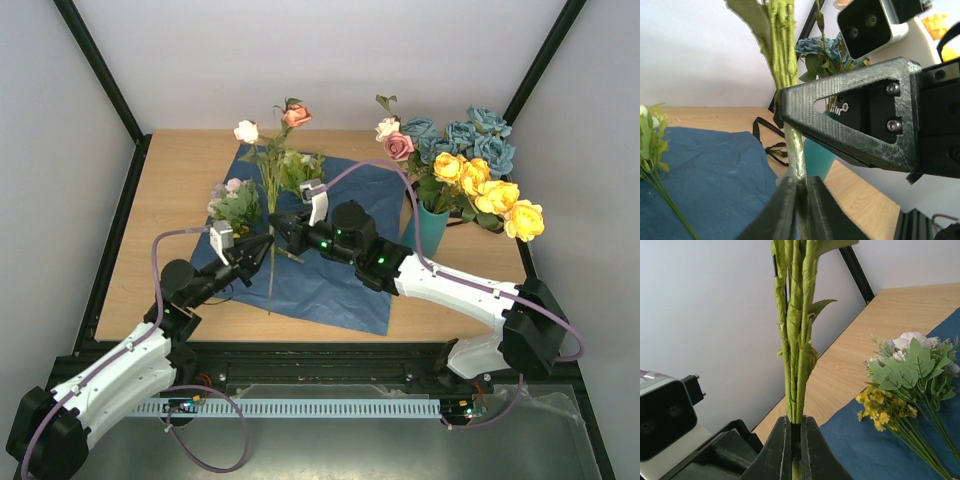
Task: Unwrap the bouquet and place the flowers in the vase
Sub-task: Insert the fake flower into the vase.
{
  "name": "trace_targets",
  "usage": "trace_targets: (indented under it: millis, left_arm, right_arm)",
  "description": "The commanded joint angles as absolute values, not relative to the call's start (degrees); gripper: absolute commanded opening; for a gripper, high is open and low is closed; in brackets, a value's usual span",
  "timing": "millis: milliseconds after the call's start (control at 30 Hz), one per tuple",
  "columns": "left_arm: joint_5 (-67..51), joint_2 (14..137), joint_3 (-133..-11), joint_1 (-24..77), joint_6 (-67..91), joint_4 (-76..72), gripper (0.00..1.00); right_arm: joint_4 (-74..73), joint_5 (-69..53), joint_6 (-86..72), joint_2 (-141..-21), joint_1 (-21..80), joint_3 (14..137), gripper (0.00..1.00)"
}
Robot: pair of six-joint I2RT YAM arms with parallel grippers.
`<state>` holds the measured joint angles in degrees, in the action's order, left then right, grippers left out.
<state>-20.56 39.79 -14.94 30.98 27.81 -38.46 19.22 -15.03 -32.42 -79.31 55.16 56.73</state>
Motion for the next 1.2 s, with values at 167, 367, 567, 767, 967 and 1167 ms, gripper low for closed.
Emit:
trace_targets:
  millis: [167,367,567,767,967,1167]
  left_arm:
    - [-18.06,37.0,-14.64,31.74,26.61,-40.69,0.76]
    - [-14.23,34.64,-14.23,31.85,25.53,-38.55,0.99]
    - [-7.3,31.3,-13.19,31.84,25.53,-36.33,1.0]
    - [-5.65,32.1,-12.7,31.84,25.72,-36.92,0.99]
    - [-5.37,35.8,-15.71,31.88,25.72,-33.07,1.0]
    - [-5.08,35.83,-15.22,31.84,25.93,-33.75,0.99]
  right_arm:
    - [20.76,-9.16,-25.39,-74.86,55.44,53.74,0.01]
    - [23.6,-0.15,-14.01,-68.05,55.39,49.86,0.01]
    - [28.95,3.1,-1.32,-59.64,55.52,43.92,0.01]
    - [29.34,19.27,8.3,-52.79,55.49,41.57,0.01]
    - [32.36,34.92,16.69,-49.18,55.5,40.04,0.01]
    - [33.95,43.64,19.19,-48.97,55.38,42.02,0.01]
